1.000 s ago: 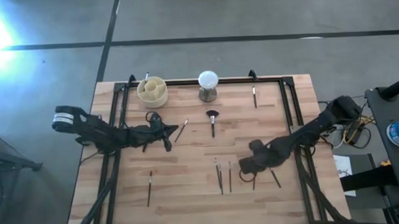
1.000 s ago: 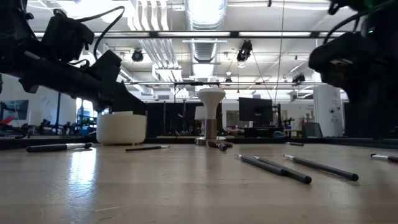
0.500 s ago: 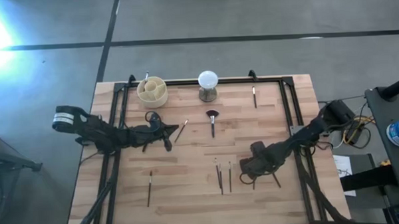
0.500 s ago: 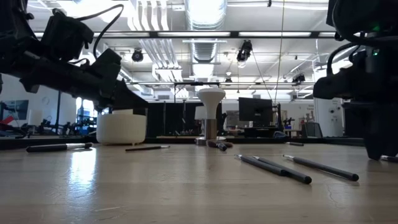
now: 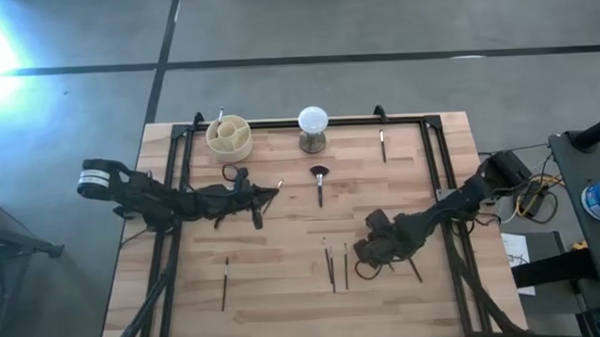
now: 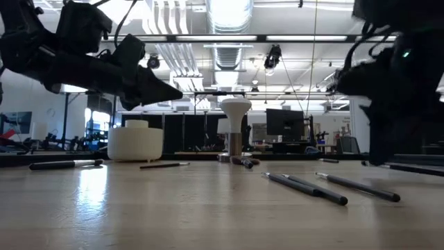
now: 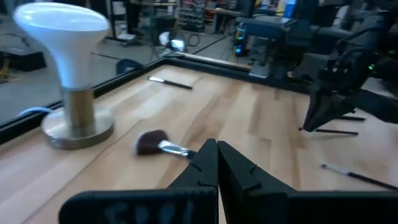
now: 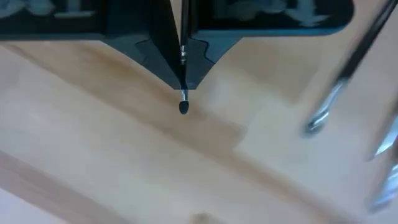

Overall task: Put items in baskets/containers
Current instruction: Put the eyeshadow brush into the organizer

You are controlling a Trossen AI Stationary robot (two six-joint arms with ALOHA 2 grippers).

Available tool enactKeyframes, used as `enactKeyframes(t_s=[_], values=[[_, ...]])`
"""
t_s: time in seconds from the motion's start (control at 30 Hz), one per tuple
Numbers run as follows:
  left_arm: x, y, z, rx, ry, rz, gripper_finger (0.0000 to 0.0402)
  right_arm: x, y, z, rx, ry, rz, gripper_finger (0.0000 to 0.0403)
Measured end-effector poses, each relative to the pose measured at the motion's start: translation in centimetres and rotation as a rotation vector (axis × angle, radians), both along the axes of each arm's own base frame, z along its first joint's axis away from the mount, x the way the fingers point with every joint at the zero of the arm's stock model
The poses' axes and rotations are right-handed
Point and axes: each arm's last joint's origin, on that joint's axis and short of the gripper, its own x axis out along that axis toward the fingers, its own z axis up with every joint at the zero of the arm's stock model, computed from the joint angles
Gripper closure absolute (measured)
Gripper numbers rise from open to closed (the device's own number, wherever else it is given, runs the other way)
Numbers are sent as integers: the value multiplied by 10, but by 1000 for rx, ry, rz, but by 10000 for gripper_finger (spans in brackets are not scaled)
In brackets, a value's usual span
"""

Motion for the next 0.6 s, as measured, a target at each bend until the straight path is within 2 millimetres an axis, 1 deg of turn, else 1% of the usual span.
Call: enactKeyframes(t_s=[0.07, 0.2, 0.33, 0.43, 0.5, 0.6], values=[[0, -1, 0, -25, -7, -16, 401, 3, 2, 6, -21, -29, 78, 394], [0, -1, 0, -89, -24, -31, 401, 11, 1, 21, -125, -102, 209, 394], [0, -5, 2, -126, -46, -132, 401, 19, 1, 37, -260, -210, 330, 394], [3, -11, 4, -158, -62, -187, 401, 28, -4, 44, -399, -298, 389, 394], [5, -17, 7, -157, -67, -214, 398, 36, -8, 48, -462, -359, 433, 394], [10, -25, 13, -143, -79, -240, 379, 49, -15, 57, -542, -462, 486, 394]])
